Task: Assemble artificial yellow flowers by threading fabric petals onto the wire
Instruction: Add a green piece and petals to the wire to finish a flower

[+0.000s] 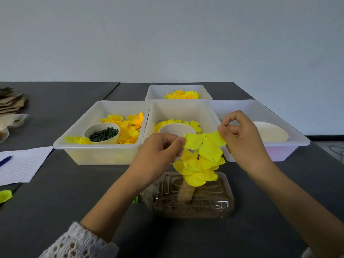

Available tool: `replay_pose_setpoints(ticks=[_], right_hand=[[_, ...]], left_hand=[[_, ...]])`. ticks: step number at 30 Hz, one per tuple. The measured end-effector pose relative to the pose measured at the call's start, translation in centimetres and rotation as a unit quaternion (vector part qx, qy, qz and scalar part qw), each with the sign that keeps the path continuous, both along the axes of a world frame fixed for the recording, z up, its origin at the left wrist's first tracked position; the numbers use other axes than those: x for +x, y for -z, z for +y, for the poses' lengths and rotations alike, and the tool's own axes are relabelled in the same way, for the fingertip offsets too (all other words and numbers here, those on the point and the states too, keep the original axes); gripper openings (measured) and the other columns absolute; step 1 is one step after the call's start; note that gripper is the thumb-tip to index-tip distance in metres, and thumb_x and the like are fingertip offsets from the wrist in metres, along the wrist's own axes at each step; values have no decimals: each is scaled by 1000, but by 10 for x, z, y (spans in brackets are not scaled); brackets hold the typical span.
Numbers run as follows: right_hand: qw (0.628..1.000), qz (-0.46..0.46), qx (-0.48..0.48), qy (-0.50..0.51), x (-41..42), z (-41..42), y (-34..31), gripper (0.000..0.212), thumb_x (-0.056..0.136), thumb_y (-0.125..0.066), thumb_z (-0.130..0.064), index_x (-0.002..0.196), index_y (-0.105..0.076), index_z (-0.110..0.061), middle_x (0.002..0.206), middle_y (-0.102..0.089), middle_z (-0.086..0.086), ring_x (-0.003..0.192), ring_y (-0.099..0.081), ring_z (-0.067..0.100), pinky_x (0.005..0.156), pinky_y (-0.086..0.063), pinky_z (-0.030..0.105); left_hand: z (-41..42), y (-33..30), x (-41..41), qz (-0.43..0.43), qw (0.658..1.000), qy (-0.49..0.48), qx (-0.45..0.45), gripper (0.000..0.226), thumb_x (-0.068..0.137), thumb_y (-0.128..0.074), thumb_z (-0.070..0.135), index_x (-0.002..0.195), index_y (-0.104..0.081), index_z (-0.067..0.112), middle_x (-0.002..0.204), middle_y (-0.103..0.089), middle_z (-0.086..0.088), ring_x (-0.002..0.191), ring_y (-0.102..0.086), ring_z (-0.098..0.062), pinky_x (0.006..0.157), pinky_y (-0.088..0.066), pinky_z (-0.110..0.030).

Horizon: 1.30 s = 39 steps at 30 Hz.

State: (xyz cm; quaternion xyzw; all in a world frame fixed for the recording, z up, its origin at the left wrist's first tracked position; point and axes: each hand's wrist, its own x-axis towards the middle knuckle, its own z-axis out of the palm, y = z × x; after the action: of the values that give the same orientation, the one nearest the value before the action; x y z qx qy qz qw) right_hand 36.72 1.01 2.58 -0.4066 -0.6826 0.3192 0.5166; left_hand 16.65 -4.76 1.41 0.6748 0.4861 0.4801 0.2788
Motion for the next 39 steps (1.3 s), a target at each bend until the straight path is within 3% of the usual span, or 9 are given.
replay_pose_setpoints(ticks=[5,10,15,17,21,25,29,33,39], right_hand=[[1000,-9,-13,10,-2,2,5,12,95,-57,-14,87,-48,-16,55,-60,-3,44,-44,0,47,-36,13],[1000,-13,-21,7,-4,8,2,12,95,-57,-14,87,-48,-15,53,-56,-3,46,-37,7,51,-33,26],[999,-18,-48,0,-4,13,9,15,94,-57,-13,83,-49,-20,53,-54,-2,40,-40,2,42,-31,10],[997,-26,-74,-6,-3,16,12,15,94,-57,-13,83,-49,-20,53,-54,-3,38,-42,2,43,-31,12],[995,-42,-89,-21,-3,14,19,13,94,-57,-15,85,-50,-20,64,-58,19,50,-44,13,52,-36,24],[996,-58,-70,-19,0,10,22,14,94,-57,-14,84,-49,-20,47,-43,6,40,-32,9,40,-29,18],[992,-97,-78,-34,-1,3,35,16,95,-57,-16,86,-45,-22,44,-41,-3,38,-29,5,40,-27,16],[991,-114,-69,-22,-3,-7,50,20,96,-56,-16,84,-43,-25,46,-50,-9,40,-36,3,40,-30,14],[990,-137,-11,8,-7,-15,55,25,96,-56,-15,81,-41,-28,54,-54,-13,48,-47,2,43,-36,13]], left_hand=[[4,1,1,-7,1000,-11,-17,43,91,-50,38,53,-56,18,50,-47,4,50,-42,-7,54,-35,-23],[5,1,-3,-14,1000,-5,-20,46,97,-53,30,56,-55,9,50,-45,2,48,-40,-6,53,-35,-17],[6,1,0,-28,999,-12,-38,47,102,-51,20,55,-54,12,48,-44,6,46,-37,-4,51,-32,-15],[6,-2,4,-34,999,-16,-37,48,102,-51,20,54,-54,14,47,-44,7,44,-37,-3,49,-30,-12],[3,-3,3,-13,999,-34,-37,48,100,-52,19,54,-55,9,47,-45,3,45,-37,-5,50,-32,-18],[-4,3,-4,42,994,-67,-74,50,98,-55,21,48,-57,15,43,-43,7,42,-37,-4,50,-31,-20],[-13,10,-7,102,989,-69,-84,51,94,-56,18,44,-52,23,41,-42,9,39,-37,-2,45,-30,-14],[-18,18,-8,186,974,-85,-99,50,94,-56,29,44,-55,30,42,-47,10,42,-42,-4,54,-37,-28],[-23,27,-4,192,972,-79,-108,47,97,-53,34,51,-54,26,45,-48,10,46,-44,-7,58,-49,-42]])
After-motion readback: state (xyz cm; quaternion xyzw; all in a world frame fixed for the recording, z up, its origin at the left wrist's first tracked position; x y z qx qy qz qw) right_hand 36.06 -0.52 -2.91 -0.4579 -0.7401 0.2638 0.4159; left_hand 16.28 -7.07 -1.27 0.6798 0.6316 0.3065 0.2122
